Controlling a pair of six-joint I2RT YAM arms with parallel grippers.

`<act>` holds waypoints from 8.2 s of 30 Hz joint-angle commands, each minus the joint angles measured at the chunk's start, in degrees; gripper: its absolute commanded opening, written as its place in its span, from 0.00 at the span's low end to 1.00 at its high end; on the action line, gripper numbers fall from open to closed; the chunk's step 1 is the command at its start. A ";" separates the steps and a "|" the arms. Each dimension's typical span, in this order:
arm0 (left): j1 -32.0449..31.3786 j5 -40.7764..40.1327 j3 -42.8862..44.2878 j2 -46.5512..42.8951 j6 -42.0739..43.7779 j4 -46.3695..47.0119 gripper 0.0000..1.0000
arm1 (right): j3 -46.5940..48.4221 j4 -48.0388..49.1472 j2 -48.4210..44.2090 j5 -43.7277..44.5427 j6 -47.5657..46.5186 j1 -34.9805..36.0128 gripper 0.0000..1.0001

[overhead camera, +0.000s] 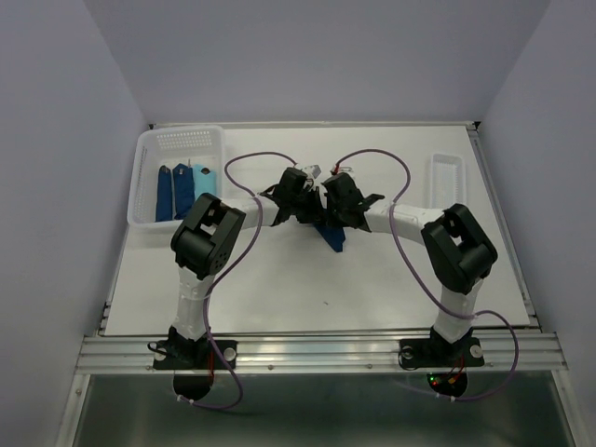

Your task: Place the utensils on the paper napkin and roll it up

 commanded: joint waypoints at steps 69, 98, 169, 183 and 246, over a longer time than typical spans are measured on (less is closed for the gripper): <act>0.01 -0.37 7.77 2.33 9.33 -9.87 0.00 | -14.35 8.94 -3.84 -2.73 8.30 -1.75 0.08; 0.89 -3.28 0.83 -3.04 10.47 -12.69 0.77 | -12.07 8.76 -2.00 -1.94 6.46 -1.75 0.09; -5.44 -12.50 3.20 8.66 13.28 -24.47 0.00 | -10.49 10.08 -3.23 -3.26 5.93 -3.95 0.09; -4.56 -9.95 -0.93 -1.36 8.71 -13.57 0.00 | -13.21 12.36 -10.69 -9.84 8.22 -8.77 0.15; 1.33 2.97 -4.62 -22.11 2.30 1.46 0.00 | -16.64 21.07 -21.24 -31.20 7.34 -12.12 0.33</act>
